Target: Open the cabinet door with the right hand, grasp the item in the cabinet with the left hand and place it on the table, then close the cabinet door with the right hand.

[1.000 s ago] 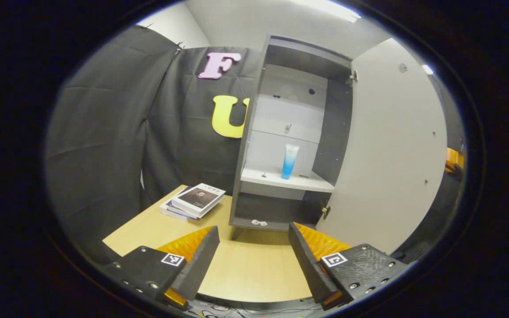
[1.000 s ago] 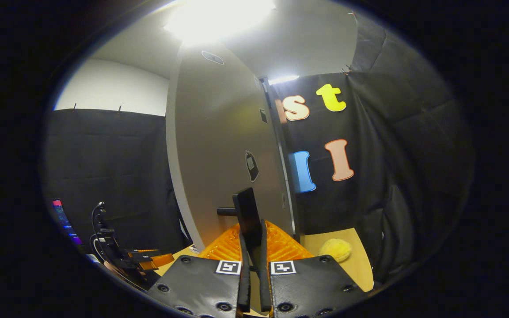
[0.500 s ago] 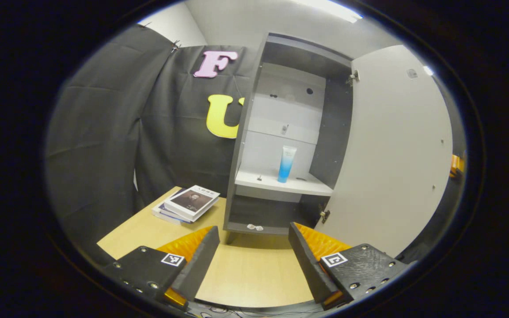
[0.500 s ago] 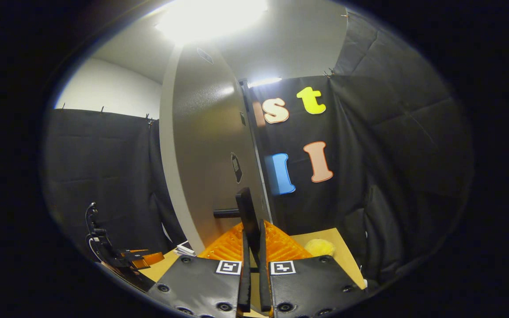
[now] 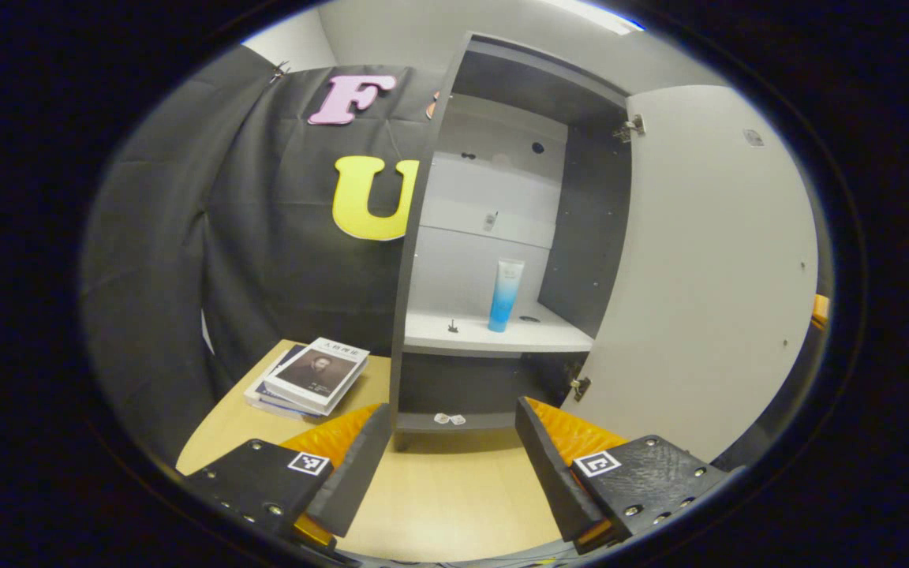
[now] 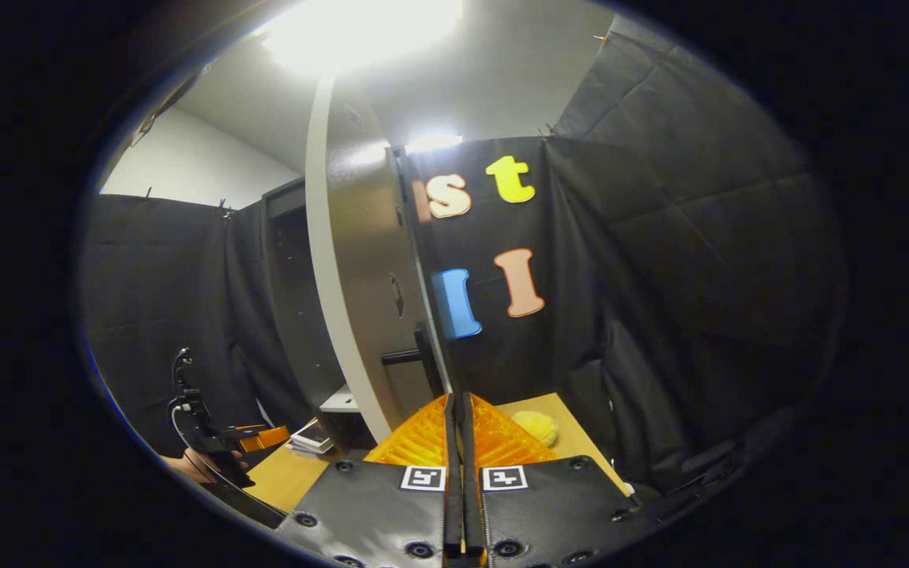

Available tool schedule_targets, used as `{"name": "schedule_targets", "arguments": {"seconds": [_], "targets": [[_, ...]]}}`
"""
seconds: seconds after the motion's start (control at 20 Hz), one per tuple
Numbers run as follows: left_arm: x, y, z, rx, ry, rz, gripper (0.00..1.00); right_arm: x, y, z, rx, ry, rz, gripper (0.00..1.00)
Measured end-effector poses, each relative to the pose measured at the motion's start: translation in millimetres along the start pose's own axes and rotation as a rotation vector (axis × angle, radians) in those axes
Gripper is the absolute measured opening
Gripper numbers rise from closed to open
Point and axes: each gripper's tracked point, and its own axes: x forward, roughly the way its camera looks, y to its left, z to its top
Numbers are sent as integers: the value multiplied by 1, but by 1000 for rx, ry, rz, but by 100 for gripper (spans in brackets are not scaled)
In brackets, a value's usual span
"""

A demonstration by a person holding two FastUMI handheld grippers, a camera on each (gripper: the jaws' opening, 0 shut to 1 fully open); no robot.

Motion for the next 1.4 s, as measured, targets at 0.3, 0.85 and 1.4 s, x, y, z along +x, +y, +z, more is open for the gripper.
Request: {"name": "schedule_targets", "arguments": {"seconds": [0.3,0.85,1.4], "targets": [[20,23,12,8,-33,-160,96,-3,-38,25,-5,-96,-257,3],[45,18,41,8,-48,-312,94,-25,-69,18,53,-84,-494,0],[147,-68,102,117,-147,-238,96,67,-136,31,-45,-80,-426,2]]}}
